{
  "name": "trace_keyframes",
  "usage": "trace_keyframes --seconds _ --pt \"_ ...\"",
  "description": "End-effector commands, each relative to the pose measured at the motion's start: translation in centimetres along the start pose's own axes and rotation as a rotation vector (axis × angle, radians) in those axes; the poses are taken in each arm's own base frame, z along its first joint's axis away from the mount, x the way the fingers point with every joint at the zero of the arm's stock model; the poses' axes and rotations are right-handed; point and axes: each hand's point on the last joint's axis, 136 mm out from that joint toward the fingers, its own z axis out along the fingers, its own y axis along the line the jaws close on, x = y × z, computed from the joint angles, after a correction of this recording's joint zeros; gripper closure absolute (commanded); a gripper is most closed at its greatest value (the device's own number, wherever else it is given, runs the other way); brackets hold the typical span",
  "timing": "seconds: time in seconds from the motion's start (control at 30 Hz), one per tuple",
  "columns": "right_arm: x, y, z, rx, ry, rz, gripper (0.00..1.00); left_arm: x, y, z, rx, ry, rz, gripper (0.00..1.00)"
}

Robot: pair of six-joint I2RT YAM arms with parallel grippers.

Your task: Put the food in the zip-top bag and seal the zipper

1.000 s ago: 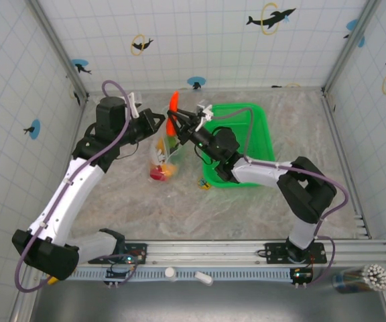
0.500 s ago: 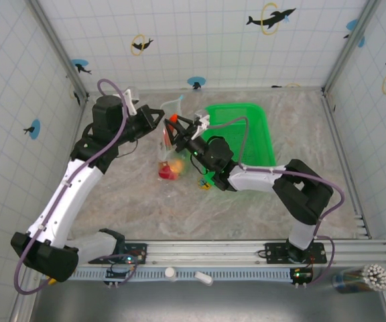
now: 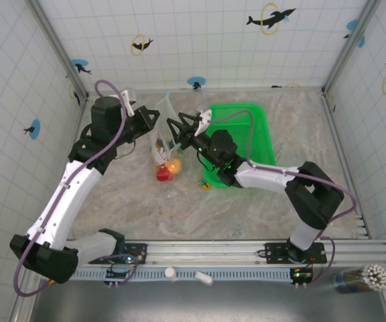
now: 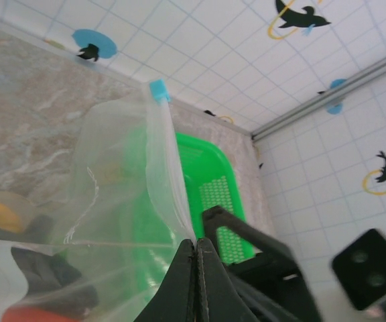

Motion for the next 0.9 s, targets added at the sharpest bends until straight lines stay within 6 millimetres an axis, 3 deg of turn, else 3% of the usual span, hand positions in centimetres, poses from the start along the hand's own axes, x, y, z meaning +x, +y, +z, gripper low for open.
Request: trace_keyframes --seconds 0.0,0.2,0.43,0.67,0.8,0.87 --pt "-2.8 1.6 0.5 0.007 0.087 -0.101 0.44 -1.5 0.3 -1.7 -0.062 -0.063 0.085 1.0" --pt "-3.7 0.2 -1.7 0.116 0.223 -0.16 0.45 -1.5 0.9 -1.5 -0.096 -0.052 0.11 1.0" --pt "-3.4 -3.6 -5.5 0.148 0.327 0.079 0.6 -4.1 1.1 -3.3 -0.215 -0.117 0.189 1.0" --pt "0.7 -5.4 -8.1 0.221 0.439 0.064 0.84 -5.1 1.4 -4.6 -0.276 -0.148 0.231 1.0" --pt "4.0 -5.9 -9.0 0.238 0.557 0.109 0.99 -3.5 0.8 -2.9 -0.202 -0.066 0.225 1.0" --pt "5.7 -5.8 -9.1 0.248 0.612 0.12 1.0 -2.0 0.3 -1.6 -0.128 -0.003 0.2 1.0"
